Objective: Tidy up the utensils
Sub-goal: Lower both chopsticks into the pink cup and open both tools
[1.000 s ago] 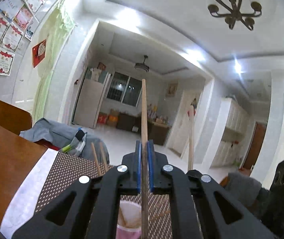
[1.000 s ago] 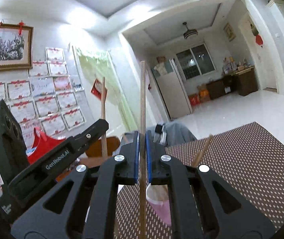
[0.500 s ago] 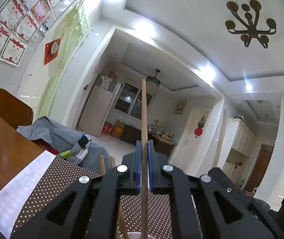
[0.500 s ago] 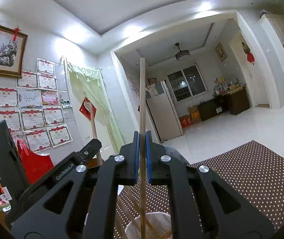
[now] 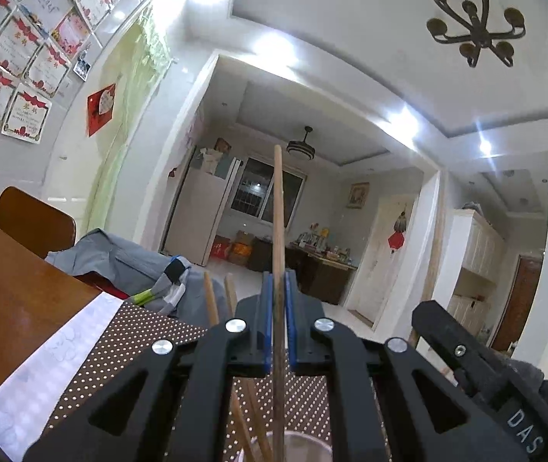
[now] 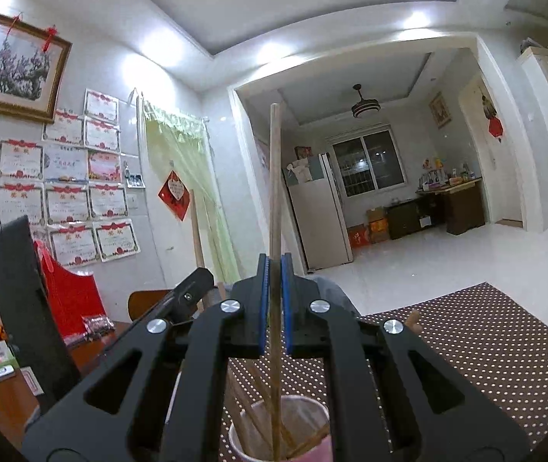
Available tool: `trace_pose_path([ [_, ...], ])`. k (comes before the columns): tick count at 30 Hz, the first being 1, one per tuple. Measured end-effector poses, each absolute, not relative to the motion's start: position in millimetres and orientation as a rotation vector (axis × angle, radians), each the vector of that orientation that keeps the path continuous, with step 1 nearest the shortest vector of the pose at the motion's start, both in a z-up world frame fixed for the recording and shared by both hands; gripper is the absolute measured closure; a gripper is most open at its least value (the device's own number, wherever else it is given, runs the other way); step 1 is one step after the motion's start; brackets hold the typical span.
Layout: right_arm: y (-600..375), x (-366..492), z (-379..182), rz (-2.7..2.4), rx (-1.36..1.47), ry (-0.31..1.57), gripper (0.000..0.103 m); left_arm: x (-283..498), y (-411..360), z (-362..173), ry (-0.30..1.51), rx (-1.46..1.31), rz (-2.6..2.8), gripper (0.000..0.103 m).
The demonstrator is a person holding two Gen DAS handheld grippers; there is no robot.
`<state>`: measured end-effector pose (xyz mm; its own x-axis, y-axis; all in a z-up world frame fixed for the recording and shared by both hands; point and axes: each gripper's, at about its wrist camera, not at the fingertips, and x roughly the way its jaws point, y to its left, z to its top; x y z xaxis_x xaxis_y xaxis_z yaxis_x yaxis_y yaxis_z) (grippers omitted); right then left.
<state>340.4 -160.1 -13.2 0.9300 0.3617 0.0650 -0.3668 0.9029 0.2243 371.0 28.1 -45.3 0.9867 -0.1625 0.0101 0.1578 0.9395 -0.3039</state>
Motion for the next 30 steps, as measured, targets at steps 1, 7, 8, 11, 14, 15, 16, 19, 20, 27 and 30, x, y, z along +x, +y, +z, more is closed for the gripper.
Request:
trace_pose_path([
  [1, -159.4, 339.3, -11.5, 0.374, 0.232, -0.019, 0.096, 369.3, 27.9, -45.7, 0.022, -0.303, -0.163, 0.097],
  [7, -158.2, 326.4, -14.7, 0.359, 0.2, -0.005, 0.096, 354.4, 23.9, -47.3, 0.071, -0.252, -0.157, 0.096],
  [8, -157.8, 324.8, -15.8, 0.357, 0.198, 0.0, 0.096, 351.9, 22.7, -46.8, 0.081, -0.239, -0.155, 0.095],
  [11, -156.4, 319.0, -19.6, 0.339, 0.184, 0.011, 0.096, 346.1, 21.4, -45.4, 0.103, -0.211, -0.14, 0.081],
  [14, -155.5, 316.1, -22.6, 0.327, 0.177, 0.022, 0.096, 338.1, 22.9, -42.2, 0.117, -0.199, -0.11, 0.076],
  [15, -155.3, 315.1, -23.7, 0.321, 0.174, 0.024, 0.096, 335.7, 23.2, -41.0, 0.124, -0.188, -0.092, 0.073],
  [16, -154.6, 314.3, -24.9, 0.316, 0.17, 0.029, 0.096, 333.7, 23.8, -40.5, 0.127, -0.183, -0.08, 0.068],
  [19, -152.7, 312.3, -27.6, 0.308, 0.168, 0.038, 0.096, 324.9, 29.5, -39.1, 0.132, -0.173, -0.036, 0.062],
  [20, -151.7, 311.9, -28.3, 0.306, 0.166, 0.041, 0.096, 322.4, 32.0, -39.0, 0.136, -0.167, -0.021, 0.062],
  [27, -147.1, 308.5, -31.0, 0.304, 0.154, 0.046, 0.096, 316.2, 35.0, -38.3, 0.137, -0.129, 0.047, 0.06],
  [30, -150.3, 308.4, -33.8, 0.302, 0.151, 0.051, 0.096, 316.4, 32.9, -36.9, 0.128, -0.113, 0.044, 0.06],
])
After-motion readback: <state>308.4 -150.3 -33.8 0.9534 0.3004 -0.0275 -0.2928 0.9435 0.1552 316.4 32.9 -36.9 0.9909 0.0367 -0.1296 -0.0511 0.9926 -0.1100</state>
